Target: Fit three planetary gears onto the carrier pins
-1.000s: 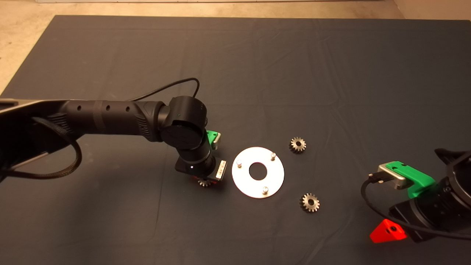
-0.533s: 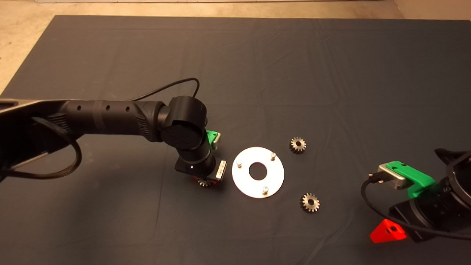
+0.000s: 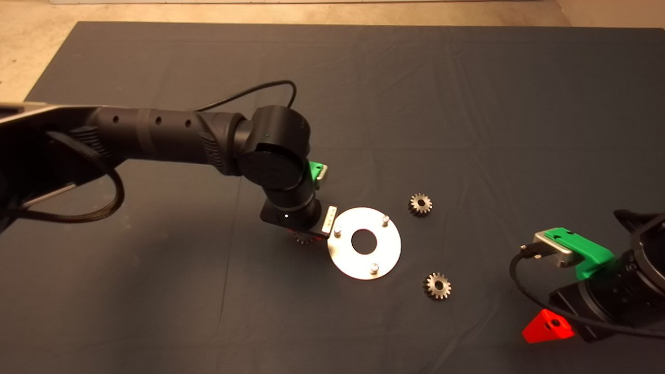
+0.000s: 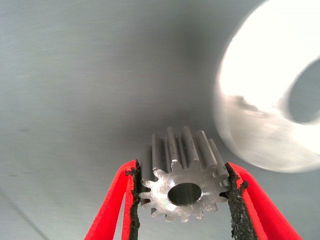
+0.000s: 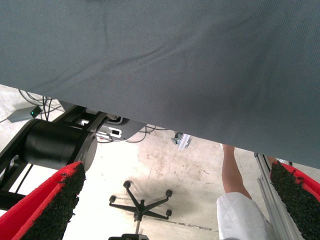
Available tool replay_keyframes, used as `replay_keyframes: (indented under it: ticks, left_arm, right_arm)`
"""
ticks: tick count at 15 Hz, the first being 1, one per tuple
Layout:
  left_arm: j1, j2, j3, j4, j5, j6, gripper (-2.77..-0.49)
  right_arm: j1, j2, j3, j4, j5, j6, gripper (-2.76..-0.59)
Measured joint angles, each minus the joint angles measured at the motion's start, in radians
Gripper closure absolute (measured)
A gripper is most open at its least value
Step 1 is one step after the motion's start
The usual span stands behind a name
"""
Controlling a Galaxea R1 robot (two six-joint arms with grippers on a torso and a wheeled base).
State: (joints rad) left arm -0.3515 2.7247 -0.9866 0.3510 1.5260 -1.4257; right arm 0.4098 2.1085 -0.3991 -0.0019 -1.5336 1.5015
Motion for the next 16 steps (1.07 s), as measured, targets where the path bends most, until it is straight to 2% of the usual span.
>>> replay_keyframes:
  ticks: [3,6,9,12,16]
  left_arm:
    - [-0.01,0.039,-0.013,-0.033,0.0,-0.002,-0.93]
    - [-0.018,0.064,-0.043,-0.04,0.0,-0.002,-0.93]
    - [-0.021,0.098,-0.092,-0.063,0.001,0.015,-0.93]
    - [-0.021,0.135,-0.151,-0.071,0.0,0.046,-0.93]
    - [-0.021,0.149,-0.185,-0.078,0.0,0.06,-0.93]
  right_arm:
    - [0.0,0.0,0.0,0.0,0.0,0.0,-2.75]
    - [0.0,0.0,0.0,0.0,0.0,0.0,-2.75]
    - [0.0,0.0,0.0,0.0,0.0,0.0,-2.75]
    - [0.0,0.0,0.0,0.0,0.0,0.0,-2.75]
    - [0.0,0.0,0.0,0.0,0.0,0.0,-2.75]
